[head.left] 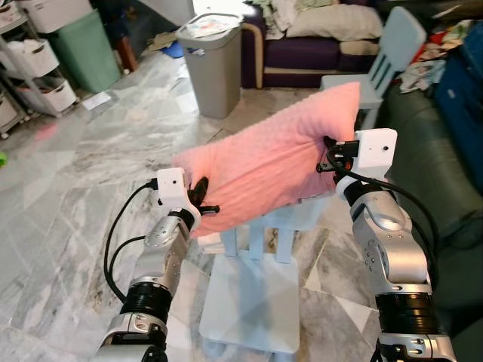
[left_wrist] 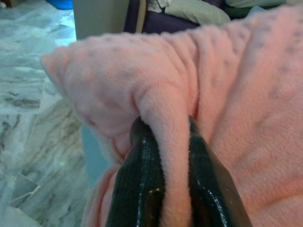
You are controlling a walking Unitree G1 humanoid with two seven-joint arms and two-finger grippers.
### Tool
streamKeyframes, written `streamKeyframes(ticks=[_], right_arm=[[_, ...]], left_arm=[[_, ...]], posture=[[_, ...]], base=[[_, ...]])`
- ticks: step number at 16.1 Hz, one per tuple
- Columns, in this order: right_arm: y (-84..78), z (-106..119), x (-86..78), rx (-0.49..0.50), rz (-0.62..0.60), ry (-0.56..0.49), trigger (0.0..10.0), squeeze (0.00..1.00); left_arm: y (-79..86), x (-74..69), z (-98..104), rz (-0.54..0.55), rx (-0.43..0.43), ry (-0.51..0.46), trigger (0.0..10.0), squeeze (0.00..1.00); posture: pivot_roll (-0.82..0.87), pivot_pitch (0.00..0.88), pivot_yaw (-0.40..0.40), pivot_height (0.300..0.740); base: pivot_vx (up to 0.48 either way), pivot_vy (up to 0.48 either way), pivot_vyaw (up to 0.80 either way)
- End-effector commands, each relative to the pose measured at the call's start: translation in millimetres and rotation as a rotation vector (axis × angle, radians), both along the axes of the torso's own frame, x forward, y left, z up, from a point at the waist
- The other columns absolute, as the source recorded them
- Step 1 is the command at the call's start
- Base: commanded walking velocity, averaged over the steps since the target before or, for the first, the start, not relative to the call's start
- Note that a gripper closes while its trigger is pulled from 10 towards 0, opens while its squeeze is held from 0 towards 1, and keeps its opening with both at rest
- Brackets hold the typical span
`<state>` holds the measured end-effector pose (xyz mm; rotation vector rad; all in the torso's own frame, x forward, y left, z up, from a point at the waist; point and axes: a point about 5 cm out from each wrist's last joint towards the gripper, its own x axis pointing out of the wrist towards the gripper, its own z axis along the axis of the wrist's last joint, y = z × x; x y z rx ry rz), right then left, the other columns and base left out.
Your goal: Move the pillow to the sofa
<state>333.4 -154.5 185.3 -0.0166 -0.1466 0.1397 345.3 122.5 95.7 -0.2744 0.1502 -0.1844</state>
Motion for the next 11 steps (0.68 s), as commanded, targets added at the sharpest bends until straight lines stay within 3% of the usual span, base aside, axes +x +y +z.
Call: streamKeyframes(ticks=[1, 2, 4, 6, 7, 11], right_arm=[[5.2, 10, -0.9, 0.004, 0.015, -0.038, 10.0, 0.0], [5.4, 9, -1.0, 0.004, 0.017, -0.035, 10.0, 0.0], [5.2, 9, -0.7, 0.01, 0.017, -0.027, 10.0, 0.0], [5.8, 0, 1.3, 0.01, 0.008, 0.035, 10.0, 0.0], [5.8, 0, 0.6, 0.028, 0.01, 0.038, 10.0, 0.0], [1.7, -5, 0.4, 0.007, -0.005, 0.079, 10.0, 0.0]], left_arm=[[8.8, 1.0, 2, 0.016, 0.02, -0.009, 10.0, 0.0], [4.6, 1.5, 4, -0.005, -0.014, 0.0, 10.0, 0.0], [1.5, 4.6, 7, 0.034, 0.024, 0.037, 10.0, 0.0], [-0.9, 6.4, 13, -0.008, 0.028, -0.014, 10.0, 0.0], [-0.3, 5.9, 13, 0.0, -0.024, -0.015, 10.0, 0.0], [-0.5, 1.9, 10, 0.018, -0.041, 0.018, 10.0, 0.0]], posture=[[-0.13, 0.0, 0.085, 0.74], [-0.13, 0.0, 0.084, 0.74], [-0.13, 0.0, 0.082, 0.74], [-0.13, 0.0, 0.08, 0.74], [-0.13, 0.0, 0.078, 0.74], [-0.13, 0.0, 0.071, 0.74]], base=[[0.0, 0.0, 0.0], [0.0, 0.0, 0.0], [0.0, 0.0, 0.0], [0.0, 0.0, 0.0], [0.0, 0.0, 0.0], [0.0, 0.0, 0.0]])
